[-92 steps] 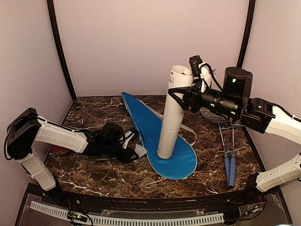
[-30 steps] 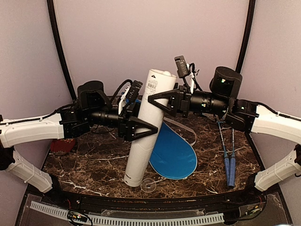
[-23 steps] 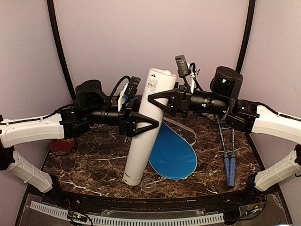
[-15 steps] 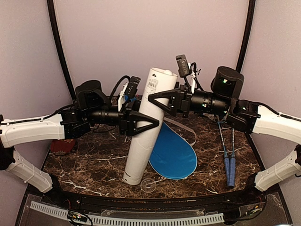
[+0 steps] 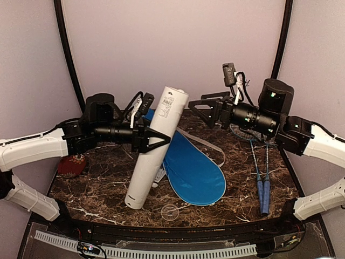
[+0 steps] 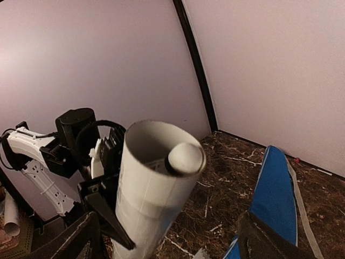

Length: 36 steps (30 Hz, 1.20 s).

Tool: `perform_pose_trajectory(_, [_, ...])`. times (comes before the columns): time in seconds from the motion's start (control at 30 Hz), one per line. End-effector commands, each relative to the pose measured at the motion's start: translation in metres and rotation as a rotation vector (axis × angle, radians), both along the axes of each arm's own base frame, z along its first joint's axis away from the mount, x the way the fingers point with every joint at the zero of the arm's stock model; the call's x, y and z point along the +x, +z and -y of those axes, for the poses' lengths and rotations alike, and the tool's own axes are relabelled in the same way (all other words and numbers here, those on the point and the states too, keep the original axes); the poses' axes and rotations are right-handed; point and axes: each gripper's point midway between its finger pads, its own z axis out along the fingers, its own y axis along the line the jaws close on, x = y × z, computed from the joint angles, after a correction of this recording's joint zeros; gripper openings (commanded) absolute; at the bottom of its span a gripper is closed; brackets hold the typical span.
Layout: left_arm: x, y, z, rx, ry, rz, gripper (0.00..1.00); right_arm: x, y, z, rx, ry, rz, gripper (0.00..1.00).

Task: Pack up the badminton gear
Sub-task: Pass from the right arm to the left, then pick up the shuttlecock from the center of the board.

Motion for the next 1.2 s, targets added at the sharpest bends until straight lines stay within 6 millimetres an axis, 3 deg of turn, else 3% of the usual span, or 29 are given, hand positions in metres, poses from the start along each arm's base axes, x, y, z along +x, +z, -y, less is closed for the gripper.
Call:
perform_pose_trajectory(0.0, [0.038,0.001,-0.052,0.067,0.158,-0.001,0.53,0.013,-0.031,0.023,-0.085,-0.117,-0.027,0.88])
perform_pose_trajectory(0.13, [0.082,-0.015,-0.103,0.154,0.315,-0.052,0.53,0.003,-0.068,0.02,-0.202,-0.054,-0.045,0.87])
perform_pose_trajectory(0.37, [0.116,-0.019,-0.155,0.168,0.495,-0.017,0.53,-0.006,-0.142,-0.009,-0.464,0.028,-0.148,0.83])
perform_pose_trajectory(0.47, [0.121,-0.037,-0.165,0.199,0.546,-0.011,0.54,0.003,-0.165,-0.021,-0.516,-0.026,-0.253,0.78])
perform_pose_trajectory(0.6, [0.123,-0.063,-0.176,0.251,0.598,0.012,0.55,0.0,-0.189,-0.042,-0.5,-0.102,-0.376,0.77])
perform_pose_trajectory(0.87, [0.124,-0.057,-0.19,0.293,0.657,0.079,0.56,0.001,-0.234,-0.07,-0.376,-0.288,-0.65,0.77])
perform_pose_trajectory(0.93, [0.122,-0.055,-0.191,0.29,0.661,0.085,0.56,0.0,-0.257,-0.079,-0.392,-0.312,-0.698,0.76])
perform_pose_trajectory(1.17, [0.117,-0.049,-0.196,0.278,0.681,0.105,0.56,-0.001,-0.286,-0.105,-0.451,-0.367,-0.741,0.72])
